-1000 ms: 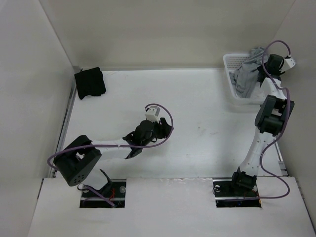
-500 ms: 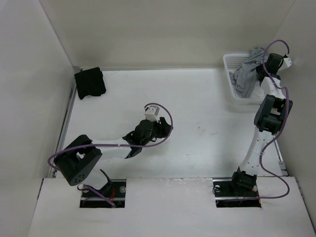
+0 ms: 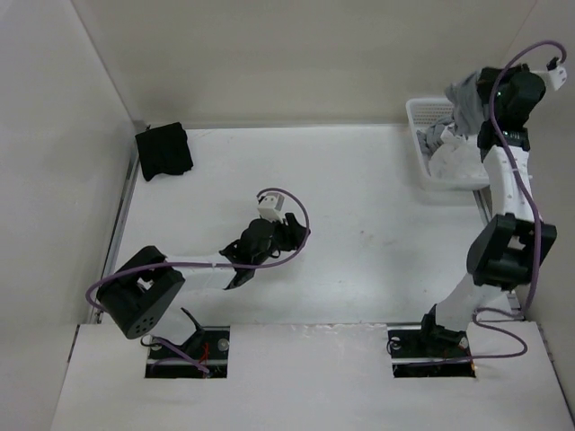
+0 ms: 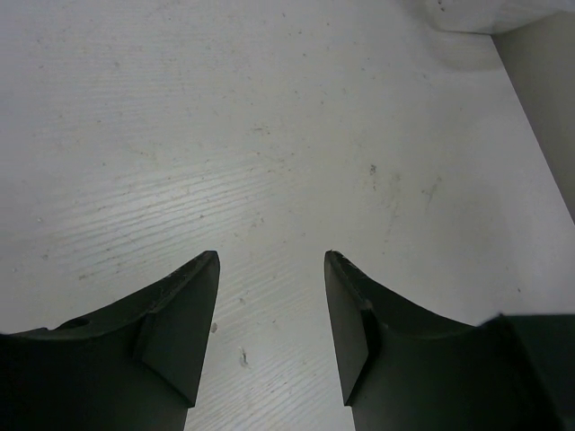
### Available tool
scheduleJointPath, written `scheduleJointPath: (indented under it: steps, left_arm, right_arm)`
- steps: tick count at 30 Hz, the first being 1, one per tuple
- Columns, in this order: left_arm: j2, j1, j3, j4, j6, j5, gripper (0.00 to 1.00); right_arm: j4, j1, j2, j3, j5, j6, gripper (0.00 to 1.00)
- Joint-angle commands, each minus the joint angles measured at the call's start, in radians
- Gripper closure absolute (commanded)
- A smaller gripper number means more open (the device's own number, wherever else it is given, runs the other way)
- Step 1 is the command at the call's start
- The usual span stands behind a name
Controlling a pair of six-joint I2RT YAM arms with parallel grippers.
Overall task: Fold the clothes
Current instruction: Move the tank top to the center of the board
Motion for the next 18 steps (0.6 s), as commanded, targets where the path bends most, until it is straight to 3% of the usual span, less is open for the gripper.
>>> scheduleJointPath:
  steps: [1, 7, 9, 12, 14, 16, 18]
  left_arm:
    - [-0.083, 0.038, -0.034, 0.060, -0.031, 0.004, 0.52]
    - [-0.244, 0.138, -0.078, 0.003, -0.091, -0.004, 0.52]
    - [-0.297, 0.182, -0.092, -0.029, -0.112, -0.004, 0.52]
    - [-0.380, 0.265, -0.114, -0.093, -0.149, -0.004, 0.52]
    - [-0.443, 0.334, -0.135, -0.148, -0.177, 0.001, 0.52]
    - [-0.494, 0.389, -0.155, -0.202, -0.192, 0.006, 0.52]
    - [-0.552, 0.454, -0.178, -0.285, -0.191, 0.009, 0.52]
  right_arm:
    - [0.187, 0.131, -0.280, -0.007, -0.066, -0.002, 0.97]
    - [0.151, 0.356, -0.484, -0.021, -0.146, -0.037, 0.95]
    - [0.166, 0.445, -0.539, -0.117, -0.155, -0.039, 0.94]
    - [0.257, 0.563, -0.618, -0.391, -0.134, -0.018, 0.91]
    - [0.388, 0.634, -0.653, -0.681, -0.081, 0.031, 0.84]
    - [0.495, 0.669, -0.621, -0.899, -0.047, 0.071, 0.66]
    - [0.513, 0.682, -0.566, -1.007, -0.082, 0.093, 0.53]
